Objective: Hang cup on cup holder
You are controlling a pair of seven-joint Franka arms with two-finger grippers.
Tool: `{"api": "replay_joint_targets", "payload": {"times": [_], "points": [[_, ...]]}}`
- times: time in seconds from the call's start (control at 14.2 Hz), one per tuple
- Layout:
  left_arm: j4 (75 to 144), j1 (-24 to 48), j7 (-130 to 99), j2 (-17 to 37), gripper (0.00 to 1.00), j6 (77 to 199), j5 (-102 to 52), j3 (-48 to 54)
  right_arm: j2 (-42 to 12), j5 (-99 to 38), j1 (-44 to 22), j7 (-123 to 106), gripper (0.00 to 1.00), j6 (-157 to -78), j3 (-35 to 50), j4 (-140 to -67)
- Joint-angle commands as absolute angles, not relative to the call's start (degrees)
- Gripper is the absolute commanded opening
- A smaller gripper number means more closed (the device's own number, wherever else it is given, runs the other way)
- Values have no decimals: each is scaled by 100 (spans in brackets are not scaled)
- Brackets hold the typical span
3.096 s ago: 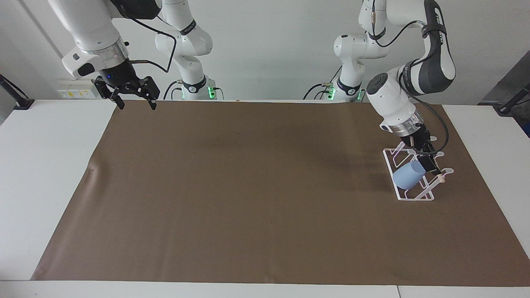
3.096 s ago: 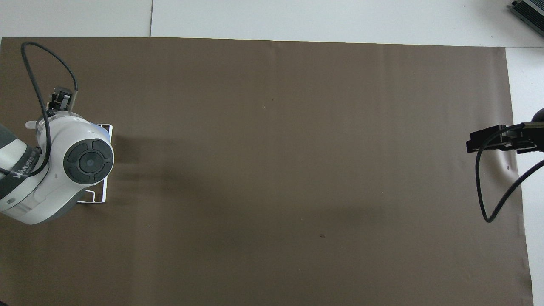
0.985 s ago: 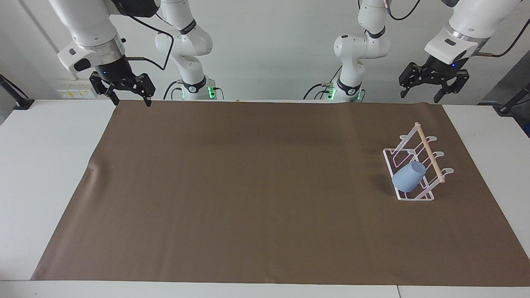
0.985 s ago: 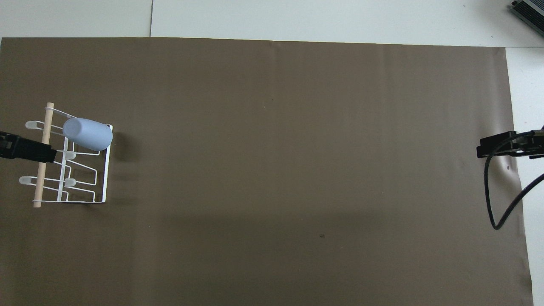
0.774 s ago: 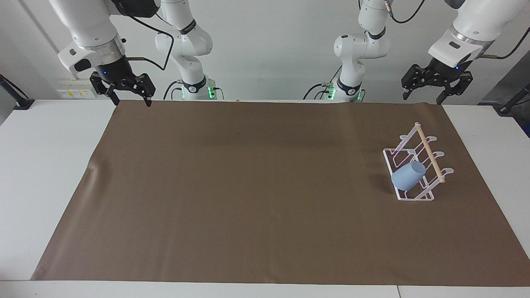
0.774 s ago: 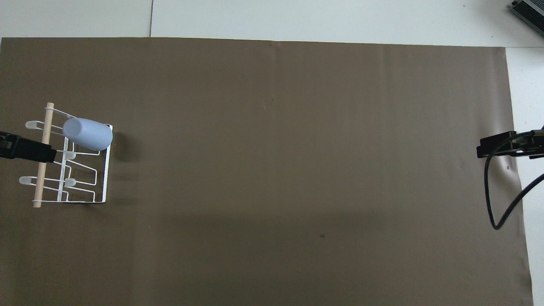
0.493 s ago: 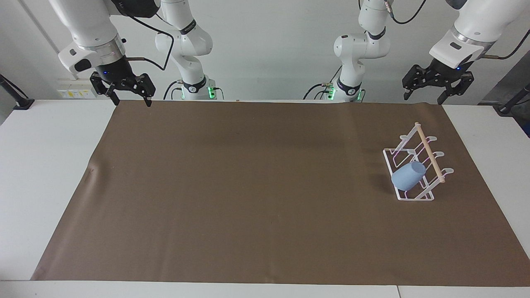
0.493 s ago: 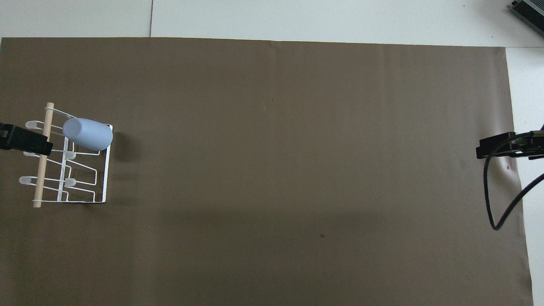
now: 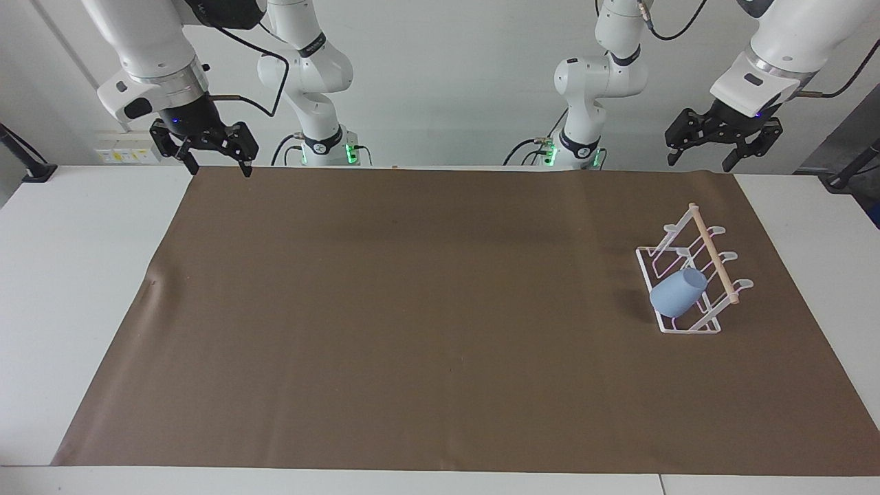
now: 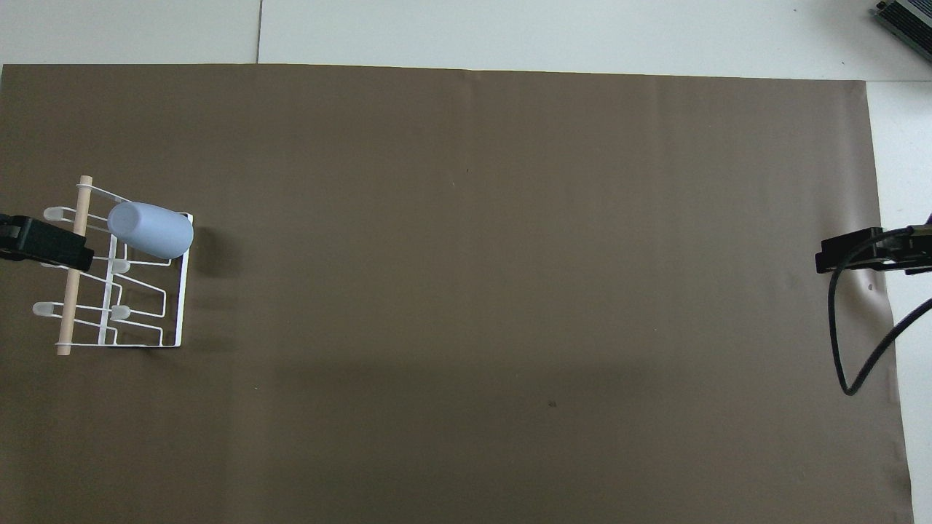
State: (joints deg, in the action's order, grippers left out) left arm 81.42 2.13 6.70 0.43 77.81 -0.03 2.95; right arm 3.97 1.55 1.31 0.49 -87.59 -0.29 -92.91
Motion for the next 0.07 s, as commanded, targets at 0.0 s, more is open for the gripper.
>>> {"api": "replay_joint_targets", "payload": {"times": [0.0], "points": [[8376, 185, 589, -140, 100, 7752, 97, 316, 545, 97, 176, 141, 100, -8789, 9, -9466]]}}
